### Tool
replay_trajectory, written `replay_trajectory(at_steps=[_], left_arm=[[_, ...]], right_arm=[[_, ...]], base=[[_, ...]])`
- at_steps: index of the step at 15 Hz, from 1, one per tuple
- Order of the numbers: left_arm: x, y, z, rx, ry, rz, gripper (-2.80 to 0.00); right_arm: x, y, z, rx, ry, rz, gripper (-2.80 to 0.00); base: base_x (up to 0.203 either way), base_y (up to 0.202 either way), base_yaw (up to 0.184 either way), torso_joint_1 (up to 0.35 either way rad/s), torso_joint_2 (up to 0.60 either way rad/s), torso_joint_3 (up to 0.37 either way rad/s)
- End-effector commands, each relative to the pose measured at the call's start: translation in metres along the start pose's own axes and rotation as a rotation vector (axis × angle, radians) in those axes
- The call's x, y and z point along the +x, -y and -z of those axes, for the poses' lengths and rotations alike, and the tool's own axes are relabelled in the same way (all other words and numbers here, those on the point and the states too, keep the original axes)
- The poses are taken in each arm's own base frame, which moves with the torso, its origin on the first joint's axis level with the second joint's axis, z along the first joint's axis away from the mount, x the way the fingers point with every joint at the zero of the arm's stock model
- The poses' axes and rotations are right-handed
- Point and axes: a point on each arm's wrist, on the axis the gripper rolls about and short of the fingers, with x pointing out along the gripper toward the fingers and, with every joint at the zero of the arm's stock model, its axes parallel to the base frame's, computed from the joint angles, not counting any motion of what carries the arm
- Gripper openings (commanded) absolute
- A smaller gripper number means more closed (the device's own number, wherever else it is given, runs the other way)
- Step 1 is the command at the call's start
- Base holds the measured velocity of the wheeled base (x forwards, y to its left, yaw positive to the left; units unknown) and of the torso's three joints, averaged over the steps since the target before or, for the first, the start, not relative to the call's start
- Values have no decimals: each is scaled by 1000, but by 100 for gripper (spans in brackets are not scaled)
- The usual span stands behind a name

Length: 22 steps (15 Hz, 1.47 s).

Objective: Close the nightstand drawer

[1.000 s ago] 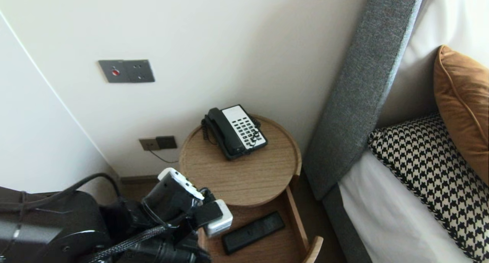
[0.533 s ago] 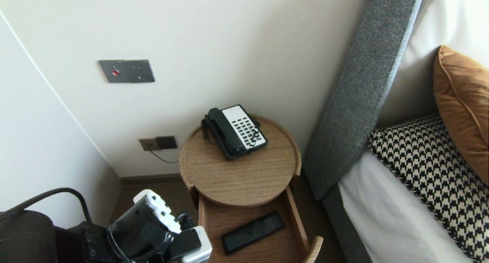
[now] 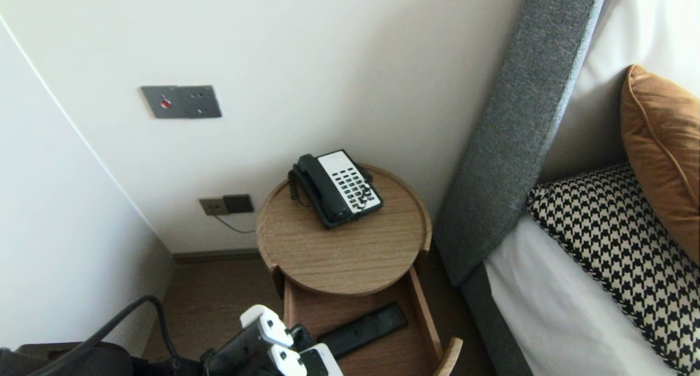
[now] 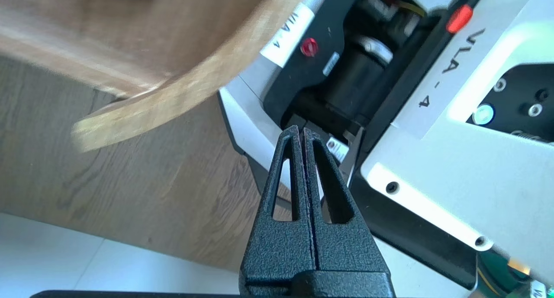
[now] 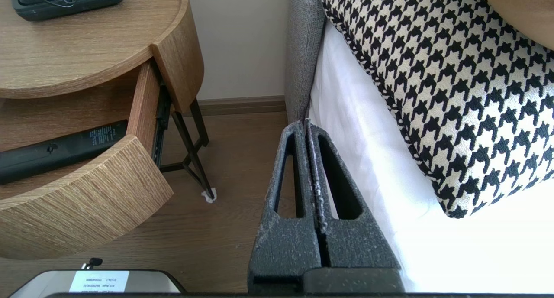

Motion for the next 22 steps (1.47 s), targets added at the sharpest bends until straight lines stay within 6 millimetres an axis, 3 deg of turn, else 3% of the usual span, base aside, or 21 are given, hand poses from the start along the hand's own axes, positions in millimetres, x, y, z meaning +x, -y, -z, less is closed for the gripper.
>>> replay_trajectory(at_steps=[1, 11, 22], left_arm=[[20, 9, -1, 28, -69, 11, -280], [66, 12, -19, -3, -69, 0, -280], [78, 7, -27, -19, -41, -7, -280]], right_arm=[[0, 0, 0, 0, 5, 0, -280], [0, 0, 0, 0, 4, 0, -280], [0, 0, 0, 0, 4, 0, -280]], base=[[0, 0, 0, 0, 0, 0], [0, 0, 0, 0, 0, 0], [0, 0, 0, 0, 0, 0]])
